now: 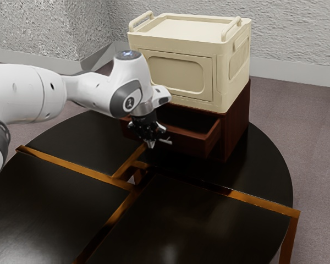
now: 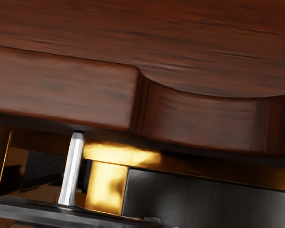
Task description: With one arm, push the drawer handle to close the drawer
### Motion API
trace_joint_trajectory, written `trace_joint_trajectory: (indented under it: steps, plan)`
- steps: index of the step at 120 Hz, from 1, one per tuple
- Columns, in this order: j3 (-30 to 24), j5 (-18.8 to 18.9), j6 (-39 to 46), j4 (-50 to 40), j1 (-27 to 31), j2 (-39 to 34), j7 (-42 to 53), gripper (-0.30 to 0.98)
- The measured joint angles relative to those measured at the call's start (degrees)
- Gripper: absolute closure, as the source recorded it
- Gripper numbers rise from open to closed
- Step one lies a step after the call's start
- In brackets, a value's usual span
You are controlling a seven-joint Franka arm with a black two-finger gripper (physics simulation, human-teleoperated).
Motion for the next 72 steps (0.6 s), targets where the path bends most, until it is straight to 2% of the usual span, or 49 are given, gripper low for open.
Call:
trace_joint_trajectory:
  steps: [19, 72]
  plan:
    - [-4.52, 0.01, -0.04, 2.99, 4.31, 1.91, 0.61, 0.79]
    - [-7.67, 0.53, 0.69, 11.64, 8.17, 8.69, 3.37, 0.79]
